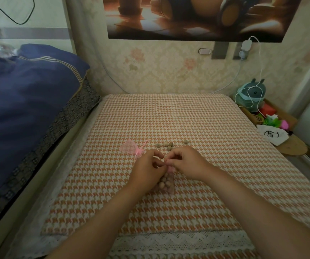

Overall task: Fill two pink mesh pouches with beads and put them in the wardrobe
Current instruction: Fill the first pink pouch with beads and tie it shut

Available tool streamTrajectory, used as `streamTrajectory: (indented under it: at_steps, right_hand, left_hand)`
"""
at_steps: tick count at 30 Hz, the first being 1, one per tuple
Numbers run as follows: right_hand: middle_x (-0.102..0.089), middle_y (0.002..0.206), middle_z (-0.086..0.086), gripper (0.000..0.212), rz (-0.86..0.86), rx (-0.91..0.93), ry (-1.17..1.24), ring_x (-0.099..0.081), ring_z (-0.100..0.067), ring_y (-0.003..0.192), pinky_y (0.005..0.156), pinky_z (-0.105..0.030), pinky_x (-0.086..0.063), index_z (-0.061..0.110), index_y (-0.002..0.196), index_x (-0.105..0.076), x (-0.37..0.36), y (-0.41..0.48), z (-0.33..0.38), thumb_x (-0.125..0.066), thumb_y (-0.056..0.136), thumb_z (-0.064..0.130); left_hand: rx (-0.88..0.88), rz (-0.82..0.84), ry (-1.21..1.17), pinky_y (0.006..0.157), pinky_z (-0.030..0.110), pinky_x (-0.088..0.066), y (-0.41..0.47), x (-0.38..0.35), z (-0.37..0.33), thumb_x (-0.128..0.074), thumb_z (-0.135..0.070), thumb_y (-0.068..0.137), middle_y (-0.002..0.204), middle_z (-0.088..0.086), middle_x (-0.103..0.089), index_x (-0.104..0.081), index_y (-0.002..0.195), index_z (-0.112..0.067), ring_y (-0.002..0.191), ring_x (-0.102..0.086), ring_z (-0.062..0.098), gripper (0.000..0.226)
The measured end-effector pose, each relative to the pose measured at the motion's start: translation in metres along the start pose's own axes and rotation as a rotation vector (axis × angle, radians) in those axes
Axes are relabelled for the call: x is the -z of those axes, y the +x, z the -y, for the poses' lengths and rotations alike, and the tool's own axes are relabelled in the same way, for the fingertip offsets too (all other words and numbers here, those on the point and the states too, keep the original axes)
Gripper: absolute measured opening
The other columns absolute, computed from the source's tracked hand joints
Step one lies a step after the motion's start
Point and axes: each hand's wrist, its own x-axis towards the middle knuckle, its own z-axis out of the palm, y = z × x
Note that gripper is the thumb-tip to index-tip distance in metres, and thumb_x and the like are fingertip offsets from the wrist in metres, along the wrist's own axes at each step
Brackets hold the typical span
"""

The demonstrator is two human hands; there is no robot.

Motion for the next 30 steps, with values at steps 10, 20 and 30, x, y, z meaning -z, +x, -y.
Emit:
streamTrajectory:
  at_steps: [10,20,30]
  right_hand:
    - [-0.074,0.083,-0.007,0.003,-0.099,-0.499,0.405,-0.05,-0.01,0.047,0.044,-0.022,-0.045,0.013,0.087,-0.076,-0.009,-0.008,0.013,-0.078,0.09,0.012]
    - [-0.076,0.078,-0.005,0.003,0.084,-0.388,0.208,-0.056,-0.01,0.048,0.055,-0.03,-0.06,0.009,0.087,-0.083,0.012,-0.007,0.01,-0.08,0.087,0.009]
    - [-0.07,0.082,-0.01,0.014,0.204,-0.418,0.115,-0.053,-0.009,0.049,0.053,-0.03,-0.061,0.009,0.081,-0.077,0.023,-0.012,0.015,-0.072,0.093,0.004]
  left_hand:
    - [-0.232,-0.069,0.263,0.06,0.017,-0.047,-0.01,-0.007,-0.004,-0.068,-0.02,0.089,0.083,-0.012,-0.064,-0.058,0.096,-0.024,0.073,-0.058,0.0,0.013]
    - [-0.249,-0.077,0.267,0.063,0.022,-0.05,-0.012,-0.01,-0.004,-0.069,-0.02,0.088,0.08,-0.014,-0.063,-0.061,0.09,-0.024,0.074,-0.058,0.003,0.009]
    - [-0.513,-0.085,0.493,0.061,0.034,-0.052,-0.019,-0.02,-0.001,-0.057,-0.019,0.088,0.087,0.002,-0.065,-0.071,0.099,-0.013,0.079,-0.06,0.02,0.019]
